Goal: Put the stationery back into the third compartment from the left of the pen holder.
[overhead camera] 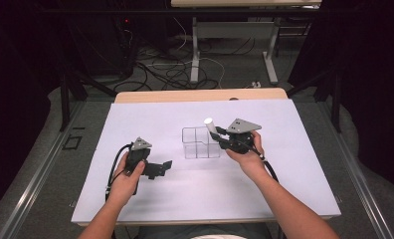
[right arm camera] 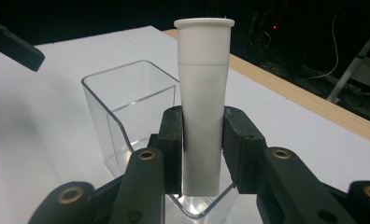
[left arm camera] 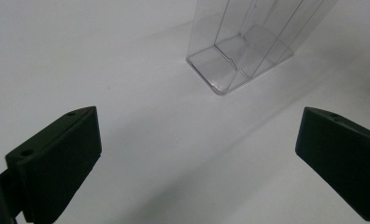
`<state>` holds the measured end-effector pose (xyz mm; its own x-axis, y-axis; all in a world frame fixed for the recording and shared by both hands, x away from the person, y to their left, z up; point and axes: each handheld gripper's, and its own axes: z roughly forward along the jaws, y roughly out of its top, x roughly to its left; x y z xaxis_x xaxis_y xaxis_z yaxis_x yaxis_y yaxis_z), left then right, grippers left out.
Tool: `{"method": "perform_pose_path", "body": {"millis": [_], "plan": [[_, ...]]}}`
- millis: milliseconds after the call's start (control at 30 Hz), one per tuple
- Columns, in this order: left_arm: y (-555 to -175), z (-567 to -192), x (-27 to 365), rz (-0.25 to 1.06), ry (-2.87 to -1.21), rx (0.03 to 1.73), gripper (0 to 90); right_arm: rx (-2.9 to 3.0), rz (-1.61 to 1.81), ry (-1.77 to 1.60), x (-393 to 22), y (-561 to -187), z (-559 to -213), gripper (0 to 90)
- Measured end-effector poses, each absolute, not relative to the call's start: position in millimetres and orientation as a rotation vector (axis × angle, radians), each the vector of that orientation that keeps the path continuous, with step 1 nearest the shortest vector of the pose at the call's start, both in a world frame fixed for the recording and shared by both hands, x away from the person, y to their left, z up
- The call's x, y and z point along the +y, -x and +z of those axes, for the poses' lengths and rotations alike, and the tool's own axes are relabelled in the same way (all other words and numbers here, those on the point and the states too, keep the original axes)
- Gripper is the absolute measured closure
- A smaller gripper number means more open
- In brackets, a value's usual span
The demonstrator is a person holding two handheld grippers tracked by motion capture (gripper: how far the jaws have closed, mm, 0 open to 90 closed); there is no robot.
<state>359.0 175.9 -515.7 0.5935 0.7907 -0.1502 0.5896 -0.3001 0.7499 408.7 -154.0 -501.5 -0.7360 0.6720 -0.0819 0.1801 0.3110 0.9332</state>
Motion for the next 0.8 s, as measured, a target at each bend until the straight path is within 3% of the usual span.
{"method": "perform_pose_path", "body": {"millis": [500,800], "plan": [[-359,-517,177,0.314,-2.007,1.096,0.2,2.164,1.387,-0.775,-154,-410,-506,69.0],[-359,-516,179,0.326,-1.991,1.11,0.2,2.155,1.426,-0.794,-163,-400,-494,47.3]]}}
